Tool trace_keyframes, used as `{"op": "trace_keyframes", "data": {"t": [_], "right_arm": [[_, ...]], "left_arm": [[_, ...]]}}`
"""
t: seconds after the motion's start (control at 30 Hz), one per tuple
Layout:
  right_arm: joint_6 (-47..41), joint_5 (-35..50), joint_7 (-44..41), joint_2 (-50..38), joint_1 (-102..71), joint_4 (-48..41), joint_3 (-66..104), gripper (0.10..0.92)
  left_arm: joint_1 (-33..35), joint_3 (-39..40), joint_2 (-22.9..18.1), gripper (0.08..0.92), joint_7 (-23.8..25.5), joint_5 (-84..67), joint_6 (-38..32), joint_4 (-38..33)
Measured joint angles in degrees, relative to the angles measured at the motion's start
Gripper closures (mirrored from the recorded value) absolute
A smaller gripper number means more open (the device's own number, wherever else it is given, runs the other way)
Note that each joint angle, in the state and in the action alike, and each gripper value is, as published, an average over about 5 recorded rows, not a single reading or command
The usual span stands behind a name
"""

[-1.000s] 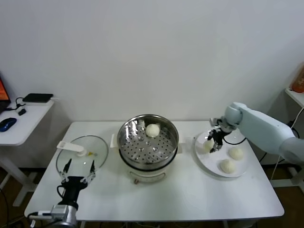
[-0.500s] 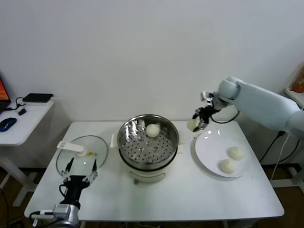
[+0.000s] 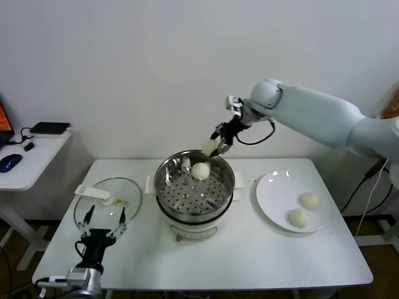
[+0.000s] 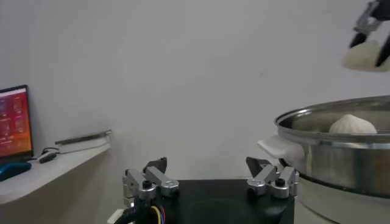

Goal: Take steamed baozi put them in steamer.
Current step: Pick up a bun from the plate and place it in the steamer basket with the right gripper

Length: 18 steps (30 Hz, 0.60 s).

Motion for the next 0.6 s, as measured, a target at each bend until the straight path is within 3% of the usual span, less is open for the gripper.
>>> {"op": "trace_keyframes", "data": {"t": [0.6], "right_arm": [[-0.5,0.7,0.7,9.1,-4.2,-1.5,-2.6,0.364]], "left_arm": [[0.5,-0.5,0.3,0.177,0.0,-0.2,-0.2,-0.5]]}}
